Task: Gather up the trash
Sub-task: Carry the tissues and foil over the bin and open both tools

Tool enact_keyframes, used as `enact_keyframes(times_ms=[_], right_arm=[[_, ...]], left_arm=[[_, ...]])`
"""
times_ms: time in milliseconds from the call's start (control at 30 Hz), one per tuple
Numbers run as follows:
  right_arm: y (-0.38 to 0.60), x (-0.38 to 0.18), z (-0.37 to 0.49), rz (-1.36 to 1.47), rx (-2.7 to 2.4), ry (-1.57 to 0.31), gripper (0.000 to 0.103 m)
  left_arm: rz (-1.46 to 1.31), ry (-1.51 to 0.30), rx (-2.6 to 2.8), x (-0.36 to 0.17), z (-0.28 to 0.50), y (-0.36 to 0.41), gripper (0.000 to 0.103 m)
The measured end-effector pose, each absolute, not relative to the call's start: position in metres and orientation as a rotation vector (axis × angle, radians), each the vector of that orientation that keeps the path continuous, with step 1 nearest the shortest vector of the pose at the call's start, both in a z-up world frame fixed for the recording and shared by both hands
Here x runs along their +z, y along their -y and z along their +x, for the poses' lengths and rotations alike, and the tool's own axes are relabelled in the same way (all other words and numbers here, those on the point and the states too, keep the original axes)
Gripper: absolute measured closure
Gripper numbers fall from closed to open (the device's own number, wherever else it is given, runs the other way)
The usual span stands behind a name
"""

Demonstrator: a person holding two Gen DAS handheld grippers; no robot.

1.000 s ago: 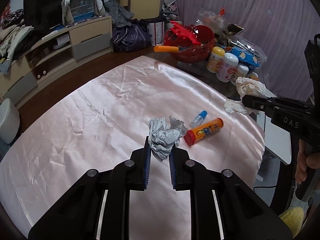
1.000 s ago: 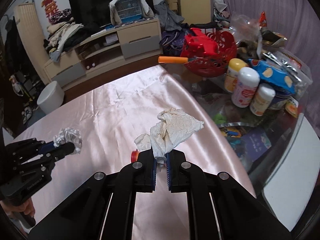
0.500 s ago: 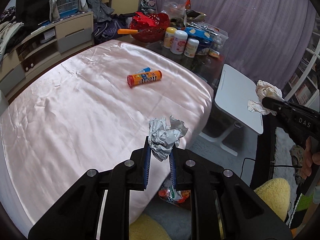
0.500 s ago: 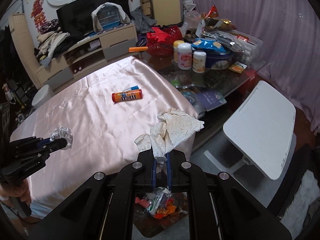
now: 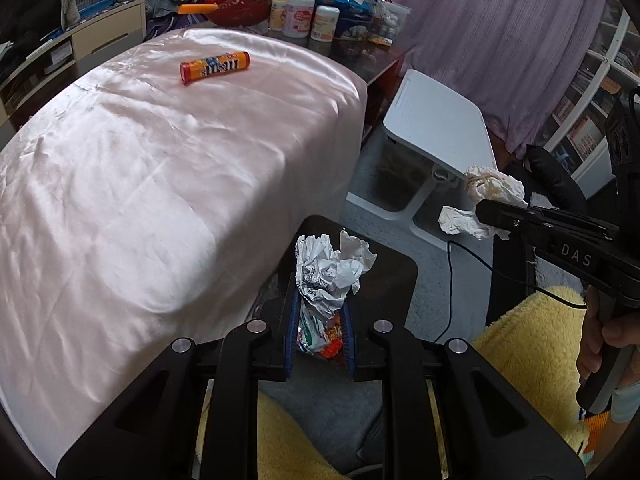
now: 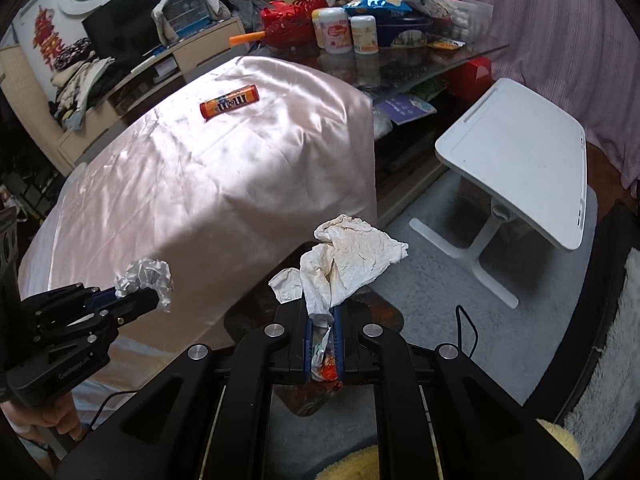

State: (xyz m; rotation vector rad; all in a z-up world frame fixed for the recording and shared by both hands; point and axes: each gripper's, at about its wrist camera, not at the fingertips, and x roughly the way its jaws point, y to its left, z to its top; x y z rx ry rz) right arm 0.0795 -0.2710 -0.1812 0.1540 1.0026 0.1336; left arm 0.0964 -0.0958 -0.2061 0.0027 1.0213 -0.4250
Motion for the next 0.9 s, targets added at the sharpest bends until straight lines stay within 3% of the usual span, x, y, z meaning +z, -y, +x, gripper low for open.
enact_keyframes(times_ms=[600, 733, 800, 833, 900], right_arm=[[0.269, -0.245, 0.095, 0.258, 0.137, -1.146, 0.091], [0.266, -0.24, 0.105, 0.269, 0.146, -1.142, 0.089], [0.265, -0.239, 0.109, 0.288, 0.162, -1.146, 0.079], [0.266, -0.239, 0.11, 0.299, 0.17, -1.146, 0.068], [0.264, -0.237, 0.112, 0.297, 0.171, -1.143, 0.063]], left_arm=[[0.057, -1.243, -0.495, -0.28, 0.129, 0.135, 0.086], [0.059, -1.241, -0.489, -0.28, 0.134, 0.133, 0.074], [0.057, -1.239, -0.49, -0.28, 0.137, 0.134, 0.07], [0.056, -1.237, -0.486, -0.279, 0.138, 0.133, 0.069], [0.05, -1.233, -0.481, -0.276, 0.139, 0.131, 0.068]])
